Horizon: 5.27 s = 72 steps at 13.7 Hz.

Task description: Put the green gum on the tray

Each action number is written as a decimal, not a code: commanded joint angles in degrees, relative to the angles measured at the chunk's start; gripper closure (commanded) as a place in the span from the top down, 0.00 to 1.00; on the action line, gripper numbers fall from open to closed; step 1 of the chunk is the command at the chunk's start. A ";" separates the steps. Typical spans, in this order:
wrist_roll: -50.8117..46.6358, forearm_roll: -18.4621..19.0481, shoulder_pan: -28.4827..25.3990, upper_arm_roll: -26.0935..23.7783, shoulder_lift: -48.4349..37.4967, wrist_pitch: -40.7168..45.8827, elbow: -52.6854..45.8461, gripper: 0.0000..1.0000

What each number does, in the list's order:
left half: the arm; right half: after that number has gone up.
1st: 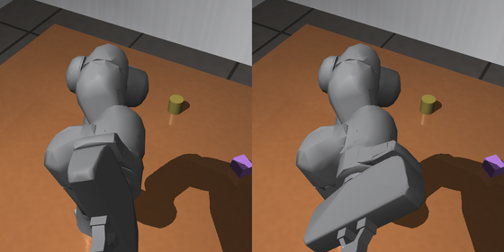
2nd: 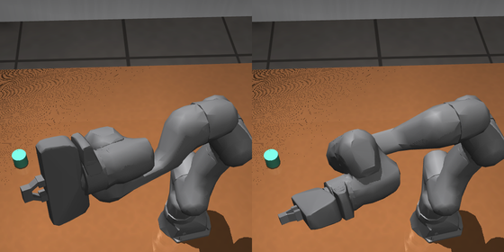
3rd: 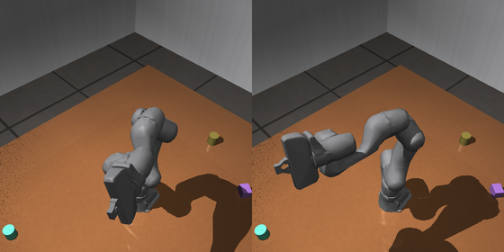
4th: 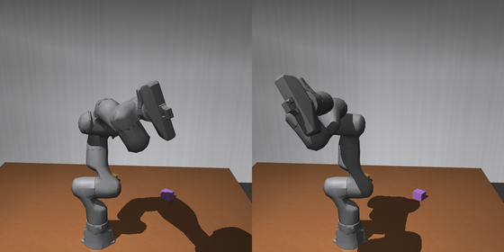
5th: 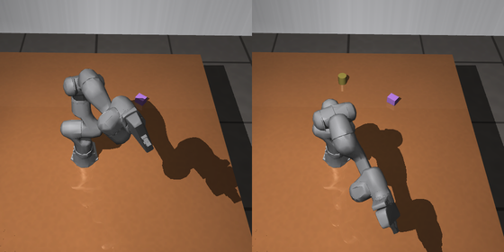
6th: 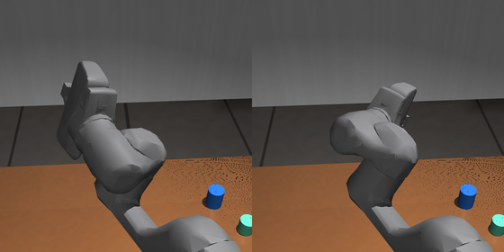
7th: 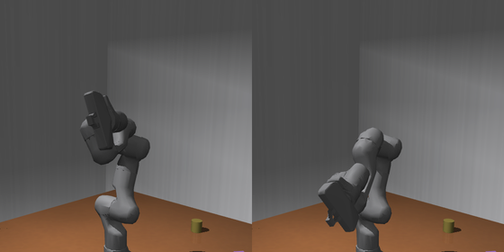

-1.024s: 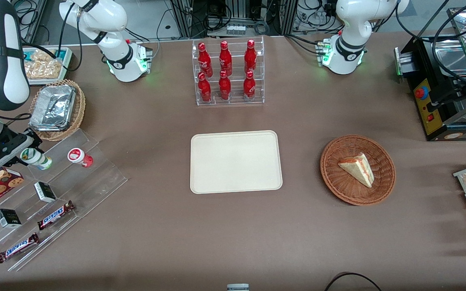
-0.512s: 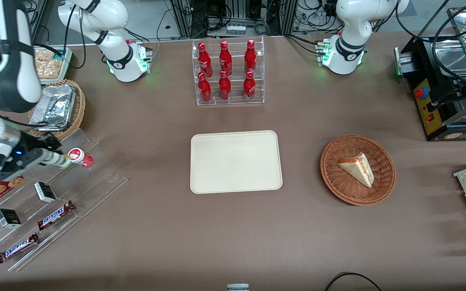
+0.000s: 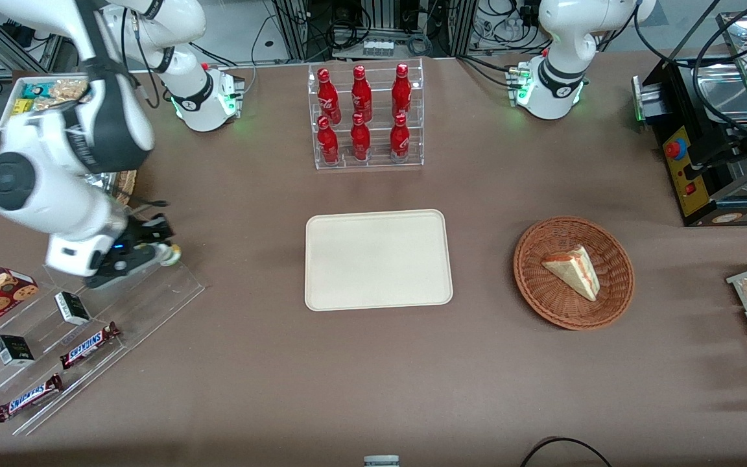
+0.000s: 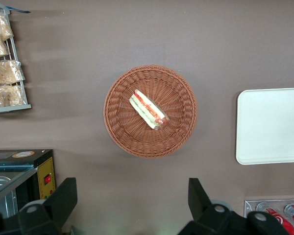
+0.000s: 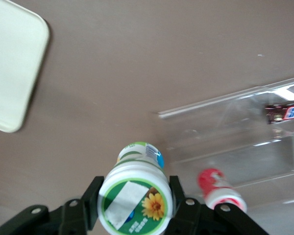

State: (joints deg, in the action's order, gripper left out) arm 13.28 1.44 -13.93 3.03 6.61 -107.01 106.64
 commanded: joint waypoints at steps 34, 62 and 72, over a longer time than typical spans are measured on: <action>-59.51 -8.82 -33.62 0.58 34.61 -22.62 -20.86 0.00; -53.46 -4.69 -33.09 0.93 28.91 -13.50 -20.69 1.00; -33.78 -4.78 -22.38 1.01 16.25 9.35 -20.60 1.00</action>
State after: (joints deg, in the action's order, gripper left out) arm -23.78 -3.76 -38.70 4.50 24.52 -100.22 85.46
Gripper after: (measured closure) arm 0.000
